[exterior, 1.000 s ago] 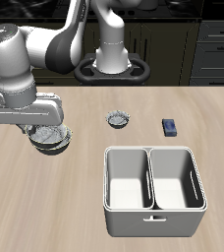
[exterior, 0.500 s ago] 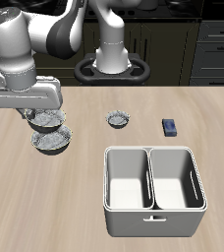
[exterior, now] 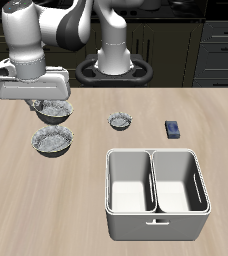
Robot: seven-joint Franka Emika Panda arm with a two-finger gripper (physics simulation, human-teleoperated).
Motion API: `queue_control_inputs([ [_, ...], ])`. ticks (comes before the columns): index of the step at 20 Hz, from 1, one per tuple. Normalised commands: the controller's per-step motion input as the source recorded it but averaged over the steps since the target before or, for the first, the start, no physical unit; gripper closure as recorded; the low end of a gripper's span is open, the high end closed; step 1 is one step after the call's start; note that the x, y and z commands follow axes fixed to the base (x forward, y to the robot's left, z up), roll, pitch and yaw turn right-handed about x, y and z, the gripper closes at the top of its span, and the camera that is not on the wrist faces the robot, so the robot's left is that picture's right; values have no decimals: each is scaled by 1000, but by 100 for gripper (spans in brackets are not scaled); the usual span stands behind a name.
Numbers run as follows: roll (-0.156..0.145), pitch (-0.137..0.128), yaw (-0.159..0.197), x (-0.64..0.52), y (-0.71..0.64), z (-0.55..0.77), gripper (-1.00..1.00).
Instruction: Stack the middle-sized bowl on the largest bowl
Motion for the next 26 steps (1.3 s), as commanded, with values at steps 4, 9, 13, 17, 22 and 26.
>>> queue_control_inputs([
  [4,30,-25,-23,-228,126,-8,100],
  [9,-4,-43,31,-185,44,-3,100],
  [13,-21,-19,-31,-179,-75,-24,100],
  [17,-16,-35,13,-167,-49,-53,100],
  [22,-29,22,-24,0,-122,-156,100],
  [26,-33,21,1,81,-139,-182,100],
])
